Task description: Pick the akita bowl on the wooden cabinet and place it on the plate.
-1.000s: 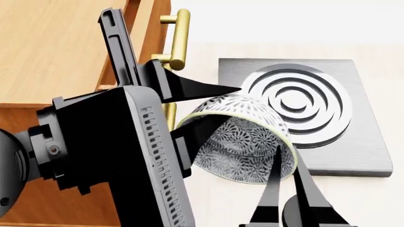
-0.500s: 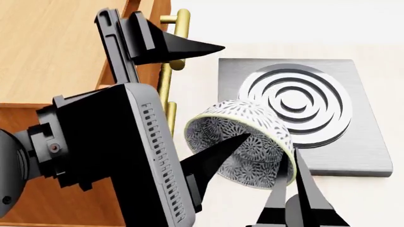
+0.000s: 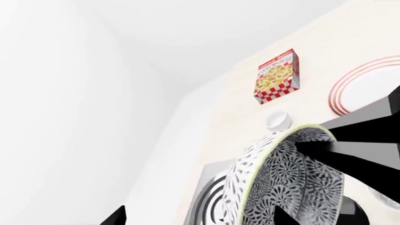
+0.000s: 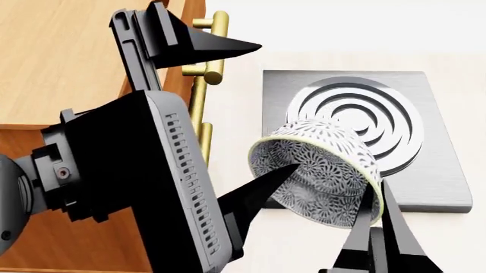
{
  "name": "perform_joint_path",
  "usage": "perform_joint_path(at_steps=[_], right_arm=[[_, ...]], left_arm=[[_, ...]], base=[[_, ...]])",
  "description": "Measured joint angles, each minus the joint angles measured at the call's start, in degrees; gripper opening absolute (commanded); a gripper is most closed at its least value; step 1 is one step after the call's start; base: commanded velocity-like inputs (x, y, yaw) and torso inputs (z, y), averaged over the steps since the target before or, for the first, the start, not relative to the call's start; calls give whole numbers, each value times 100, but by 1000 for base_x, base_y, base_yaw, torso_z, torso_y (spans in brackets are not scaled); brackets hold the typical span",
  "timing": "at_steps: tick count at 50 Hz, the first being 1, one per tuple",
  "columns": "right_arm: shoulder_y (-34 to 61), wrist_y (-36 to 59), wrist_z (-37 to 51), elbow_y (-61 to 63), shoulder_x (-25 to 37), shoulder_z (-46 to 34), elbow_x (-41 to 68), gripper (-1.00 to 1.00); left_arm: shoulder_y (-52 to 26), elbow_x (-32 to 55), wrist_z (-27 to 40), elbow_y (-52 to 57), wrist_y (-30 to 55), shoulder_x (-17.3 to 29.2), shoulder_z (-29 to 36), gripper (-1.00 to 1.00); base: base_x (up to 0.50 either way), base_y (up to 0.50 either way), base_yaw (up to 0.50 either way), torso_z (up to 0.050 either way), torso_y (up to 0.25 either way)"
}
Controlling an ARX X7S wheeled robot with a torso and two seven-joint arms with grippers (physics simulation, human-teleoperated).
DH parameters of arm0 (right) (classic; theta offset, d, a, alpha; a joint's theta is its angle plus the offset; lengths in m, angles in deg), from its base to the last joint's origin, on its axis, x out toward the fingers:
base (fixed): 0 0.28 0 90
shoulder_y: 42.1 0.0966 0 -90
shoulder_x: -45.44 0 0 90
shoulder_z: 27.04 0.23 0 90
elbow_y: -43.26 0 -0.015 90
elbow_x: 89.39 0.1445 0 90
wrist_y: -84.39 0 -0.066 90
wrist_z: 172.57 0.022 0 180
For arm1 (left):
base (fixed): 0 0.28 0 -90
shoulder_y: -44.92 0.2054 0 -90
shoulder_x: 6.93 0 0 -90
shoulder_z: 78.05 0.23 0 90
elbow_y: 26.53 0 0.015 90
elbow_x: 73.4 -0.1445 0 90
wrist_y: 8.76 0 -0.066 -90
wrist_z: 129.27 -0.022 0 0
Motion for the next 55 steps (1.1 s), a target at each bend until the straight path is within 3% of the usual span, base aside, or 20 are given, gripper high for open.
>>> perform_joint_path(at_steps=[26,44,55], right_arm=[[-563,-955,501,-310,739,447,28,-100],[-3750,291,873,54,-177,5211,589,-100],[-4831,750,838,347,-639,6957,859,-100]], left_arm=[[6,-44,88,2,30,13,-33,100],[35,-53,138,7,37,26,-56,100],[71,-75,143,-3,18,22,-59,100]], base=[[0,0,0,0,0],[0,0,0,1,0],[0,0,0,0,1]])
